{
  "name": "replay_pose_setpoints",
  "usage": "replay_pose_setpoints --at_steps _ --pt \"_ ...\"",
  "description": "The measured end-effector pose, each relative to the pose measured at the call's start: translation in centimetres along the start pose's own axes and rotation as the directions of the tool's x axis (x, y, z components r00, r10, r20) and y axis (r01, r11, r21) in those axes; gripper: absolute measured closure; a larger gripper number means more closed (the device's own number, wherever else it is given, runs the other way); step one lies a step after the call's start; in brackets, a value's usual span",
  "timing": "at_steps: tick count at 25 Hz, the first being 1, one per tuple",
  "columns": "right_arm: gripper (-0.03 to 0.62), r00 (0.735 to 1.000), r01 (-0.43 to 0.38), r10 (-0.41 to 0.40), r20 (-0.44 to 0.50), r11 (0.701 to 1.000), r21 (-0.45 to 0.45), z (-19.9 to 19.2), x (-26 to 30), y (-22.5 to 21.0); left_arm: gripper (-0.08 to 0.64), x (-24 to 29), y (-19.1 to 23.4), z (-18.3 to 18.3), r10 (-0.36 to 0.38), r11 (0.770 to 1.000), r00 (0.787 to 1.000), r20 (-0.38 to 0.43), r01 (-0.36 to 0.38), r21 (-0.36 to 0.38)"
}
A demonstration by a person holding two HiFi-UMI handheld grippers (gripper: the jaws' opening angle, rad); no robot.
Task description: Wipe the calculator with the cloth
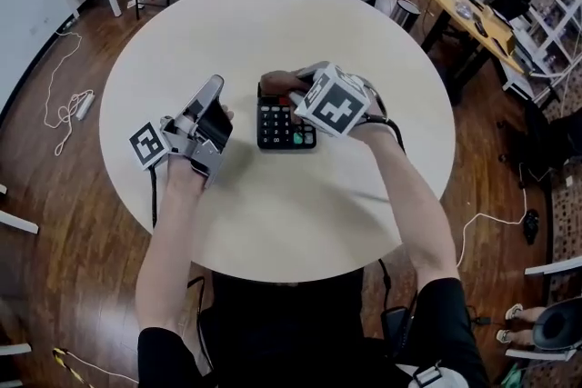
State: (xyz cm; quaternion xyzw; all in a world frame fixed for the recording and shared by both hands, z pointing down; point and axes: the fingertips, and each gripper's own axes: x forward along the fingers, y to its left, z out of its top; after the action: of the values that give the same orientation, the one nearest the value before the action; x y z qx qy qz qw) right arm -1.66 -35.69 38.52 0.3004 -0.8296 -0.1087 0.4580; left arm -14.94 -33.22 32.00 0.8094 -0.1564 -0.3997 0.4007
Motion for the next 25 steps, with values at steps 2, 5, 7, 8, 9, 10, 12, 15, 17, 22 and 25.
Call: replay_pose_setpoints --at_steps 2,5,7,8,9,10,12,15,17,22,25 --pt "0.494 0.999 -0.037 0.036 -0.026 0.998 -0.043 -0.1 0.2 1.5 0.555 -0.1 0.2 -0.1 0.003 1.0 1.0 0.0 -0.003 0.0" --pt "0.494 0.994 -0.104 0.101 -0.036 0.99 -0.096 0.0 -0.9 4.6 0.555 -0.1 0.3 0.1 0.008 1.0 1.0 -0.007 -0.008 0.005" --pt "0.494 0.987 -0.155 0.15 -0.049 0.979 -0.132 -0.3 -1.9 7.1 0.557 0.0 0.2 0.1 0.004 1.0 1.0 -0.007 -0.004 0.007" --pt "0.494 0.983 -0.184 0.177 -0.057 0.972 -0.148 -0.7 -2.4 8.4 0.555 0.0 0.2 0.0 0.003 1.0 1.0 -0.006 -0.003 0.006" --pt "0.494 0.976 -0.216 0.208 -0.067 0.962 -0.164 -1.3 -3.1 9.7 0.555 0.1 0.2 0.0 0.004 1.0 1.0 -0.006 -0.004 0.007" --pt "0.494 0.967 -0.253 0.242 -0.078 0.951 -0.18 -1.9 -3.9 11.1 0.555 0.1 0.2 -0.1 0.005 1.0 1.0 -0.007 -0.005 0.007" --pt "0.494 0.947 -0.321 0.309 -0.088 0.926 -0.198 -3.0 -5.5 13.1 0.555 0.1 0.2 -0.1 0.01 1.0 1.0 -0.01 -0.01 0.012" --pt "0.494 0.958 -0.288 0.285 -0.037 0.949 -0.126 -3.9 -6.5 10.8 0.555 0.2 0.2 -0.1 0.013 1.0 1.0 -0.017 -0.013 0.02" --pt "0.494 0.986 -0.165 0.165 0.01 0.986 -0.026 -4.2 -5.9 5.9 0.555 0.2 0.2 -0.1 0.01 1.0 1.0 -0.018 -0.01 0.019" --pt "0.494 0.996 0.078 -0.084 0.034 0.987 0.143 -5.1 -2.6 -3.8 0.555 0.1 0.1 -0.2 0.006 1.0 1.0 -0.011 -0.006 0.013" --pt "0.494 0.999 0.021 -0.025 0.027 0.99 0.138 -5.1 -1.2 -2.9 0.555 0.1 0.1 -0.2 0.006 1.0 1.0 -0.017 -0.006 0.021"
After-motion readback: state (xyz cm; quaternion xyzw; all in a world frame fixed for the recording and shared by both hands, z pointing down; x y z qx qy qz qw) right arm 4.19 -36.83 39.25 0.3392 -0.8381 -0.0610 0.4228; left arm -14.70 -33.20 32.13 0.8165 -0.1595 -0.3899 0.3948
